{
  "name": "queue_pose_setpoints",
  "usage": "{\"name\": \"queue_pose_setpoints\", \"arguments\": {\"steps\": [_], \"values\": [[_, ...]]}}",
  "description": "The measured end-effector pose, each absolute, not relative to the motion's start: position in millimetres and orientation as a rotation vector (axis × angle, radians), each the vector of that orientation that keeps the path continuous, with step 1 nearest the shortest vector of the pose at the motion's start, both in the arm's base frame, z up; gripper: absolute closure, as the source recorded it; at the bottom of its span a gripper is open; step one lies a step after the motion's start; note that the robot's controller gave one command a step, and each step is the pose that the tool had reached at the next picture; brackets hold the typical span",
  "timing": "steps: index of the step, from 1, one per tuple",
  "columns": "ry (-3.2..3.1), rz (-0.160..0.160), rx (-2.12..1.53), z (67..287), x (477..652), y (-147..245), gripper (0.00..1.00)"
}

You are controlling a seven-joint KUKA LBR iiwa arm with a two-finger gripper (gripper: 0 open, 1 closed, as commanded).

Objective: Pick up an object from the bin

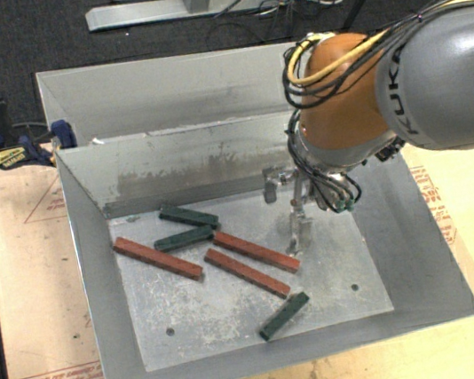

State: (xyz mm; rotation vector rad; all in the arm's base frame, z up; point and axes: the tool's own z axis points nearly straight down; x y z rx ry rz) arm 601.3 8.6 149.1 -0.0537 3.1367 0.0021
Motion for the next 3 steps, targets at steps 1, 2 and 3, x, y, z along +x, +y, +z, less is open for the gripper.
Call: {"name": "queue_pose_setpoints", "arguments": {"steps": [1, 2, 3], "values": [[3.141, 0.003, 0.150, 141, 556.3, 31, 0.00], [3.141, 0.002, 0.031, 70, 647.4, 21, 0.00], [3.139, 0.001, -0.041, 123, 589.5, 17, 0.00]]}}
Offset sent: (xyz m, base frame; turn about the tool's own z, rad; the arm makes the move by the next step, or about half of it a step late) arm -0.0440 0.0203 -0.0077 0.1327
